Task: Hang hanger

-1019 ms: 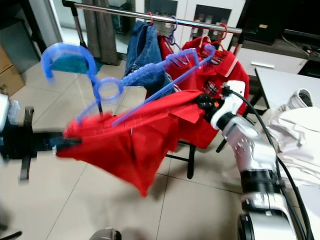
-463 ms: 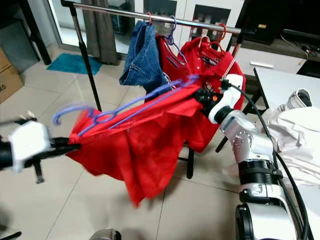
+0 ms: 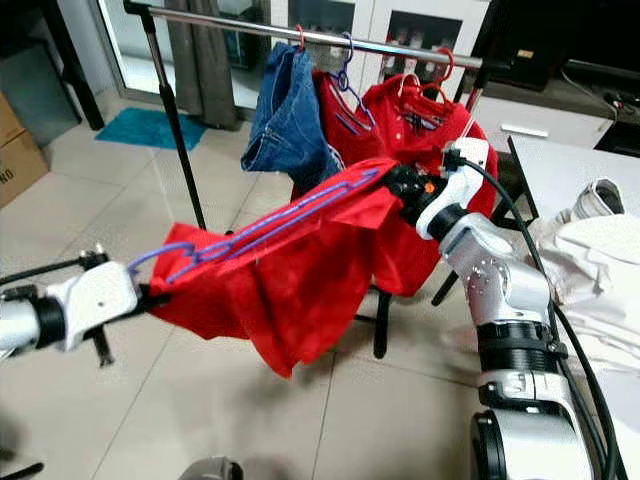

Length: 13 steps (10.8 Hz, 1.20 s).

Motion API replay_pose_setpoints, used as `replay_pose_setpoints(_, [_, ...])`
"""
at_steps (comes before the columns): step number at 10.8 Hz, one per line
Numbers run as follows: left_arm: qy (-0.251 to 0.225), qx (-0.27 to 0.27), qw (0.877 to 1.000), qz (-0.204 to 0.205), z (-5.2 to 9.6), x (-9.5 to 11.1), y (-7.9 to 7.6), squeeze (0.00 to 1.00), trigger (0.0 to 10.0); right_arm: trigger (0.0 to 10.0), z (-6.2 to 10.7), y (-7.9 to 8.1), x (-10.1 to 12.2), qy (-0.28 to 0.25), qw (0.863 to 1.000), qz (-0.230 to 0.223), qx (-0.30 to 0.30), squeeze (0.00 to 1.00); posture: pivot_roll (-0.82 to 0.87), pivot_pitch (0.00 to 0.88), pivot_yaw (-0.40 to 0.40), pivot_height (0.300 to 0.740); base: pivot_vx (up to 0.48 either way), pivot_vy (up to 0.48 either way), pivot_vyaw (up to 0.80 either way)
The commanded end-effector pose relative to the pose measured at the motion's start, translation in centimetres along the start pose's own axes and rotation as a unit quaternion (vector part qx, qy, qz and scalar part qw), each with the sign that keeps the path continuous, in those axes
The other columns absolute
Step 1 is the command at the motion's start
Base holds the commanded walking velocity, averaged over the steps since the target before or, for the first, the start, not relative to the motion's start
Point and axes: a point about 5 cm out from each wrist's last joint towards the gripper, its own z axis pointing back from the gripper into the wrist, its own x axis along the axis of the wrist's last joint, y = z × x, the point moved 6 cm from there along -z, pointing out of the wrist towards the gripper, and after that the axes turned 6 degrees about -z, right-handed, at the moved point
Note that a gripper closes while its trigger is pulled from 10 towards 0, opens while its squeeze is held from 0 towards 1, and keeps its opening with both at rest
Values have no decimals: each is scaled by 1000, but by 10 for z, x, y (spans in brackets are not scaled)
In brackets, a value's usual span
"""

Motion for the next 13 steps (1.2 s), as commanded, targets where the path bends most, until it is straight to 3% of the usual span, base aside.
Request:
replay_pose_setpoints(1, [131,-6,990,57,11,-64,-10,0,0,0,21,-20,53,-86,995,20,-47,0,194,7,-34,740,0,0,0])
replay_pose_setpoints(3, [150,7,987,54,7,-71,5,0,0,0,14,6,37,-59,998,15,3,0,198,0,-41,740,0,0,0])
replay_pose_setpoints(5, [187,-19,981,49,6,-81,11,0,0,0,8,27,42,-69,997,32,20,0,194,1,-31,740,0,0,0])
replay_pose_setpoints(6, [212,11,976,49,6,-90,22,0,0,0,8,33,45,-68,996,50,24,0,191,6,-25,740,0,0,0])
replay_pose_setpoints(7, [239,60,968,52,9,-98,38,0,0,0,8,34,45,-57,994,87,14,0,189,11,-22,740,0,0,0])
replay_pose_setpoints(8, [259,83,960,62,11,-103,44,0,0,0,13,33,42,-40,990,138,-3,0,191,14,-24,740,0,0,0])
replay_pose_setpoints(9, [272,79,957,65,12,-108,42,0,0,0,14,37,35,-17,982,188,1,0,190,14,-25,740,0,0,0])
replay_pose_setpoints(11, [286,52,954,76,4,-113,34,0,0,0,14,49,34,-16,981,195,13,0,192,19,-24,740,0,0,0])
replay_pose_setpoints(13, [306,42,948,83,2,-122,32,0,0,0,16,50,44,-24,977,212,3,0,192,21,-21,740,0,0,0])
